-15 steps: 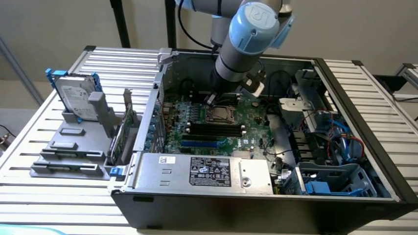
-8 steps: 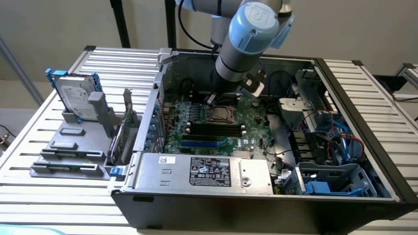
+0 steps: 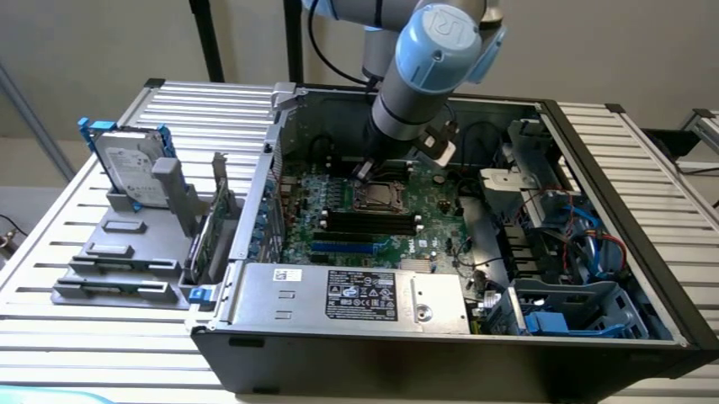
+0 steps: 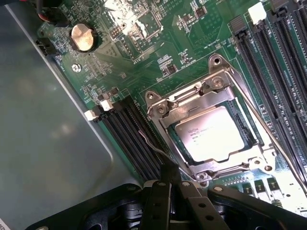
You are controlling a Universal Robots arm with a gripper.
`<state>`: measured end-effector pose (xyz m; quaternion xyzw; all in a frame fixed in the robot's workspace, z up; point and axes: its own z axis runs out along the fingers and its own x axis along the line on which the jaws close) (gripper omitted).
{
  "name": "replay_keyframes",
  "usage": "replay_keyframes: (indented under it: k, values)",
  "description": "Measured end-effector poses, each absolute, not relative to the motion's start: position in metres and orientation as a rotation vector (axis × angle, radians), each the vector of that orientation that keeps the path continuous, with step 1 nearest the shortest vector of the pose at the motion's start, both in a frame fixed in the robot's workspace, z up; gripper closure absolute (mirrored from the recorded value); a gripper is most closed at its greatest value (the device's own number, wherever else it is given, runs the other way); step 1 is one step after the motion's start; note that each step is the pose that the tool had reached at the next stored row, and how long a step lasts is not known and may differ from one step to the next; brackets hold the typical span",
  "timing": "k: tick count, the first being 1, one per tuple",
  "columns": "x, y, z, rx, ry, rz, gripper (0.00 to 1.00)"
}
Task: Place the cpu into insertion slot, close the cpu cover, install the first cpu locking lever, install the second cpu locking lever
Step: 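Install the first cpu locking lever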
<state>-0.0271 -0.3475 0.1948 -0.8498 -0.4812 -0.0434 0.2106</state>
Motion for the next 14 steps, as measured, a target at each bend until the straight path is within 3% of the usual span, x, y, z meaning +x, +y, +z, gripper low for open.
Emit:
replay_keyframes:
  k: [14]
  values:
    - [-0.0175, -0.3474, 0.1913, -2.373, -1.342, -0.112, 0.89]
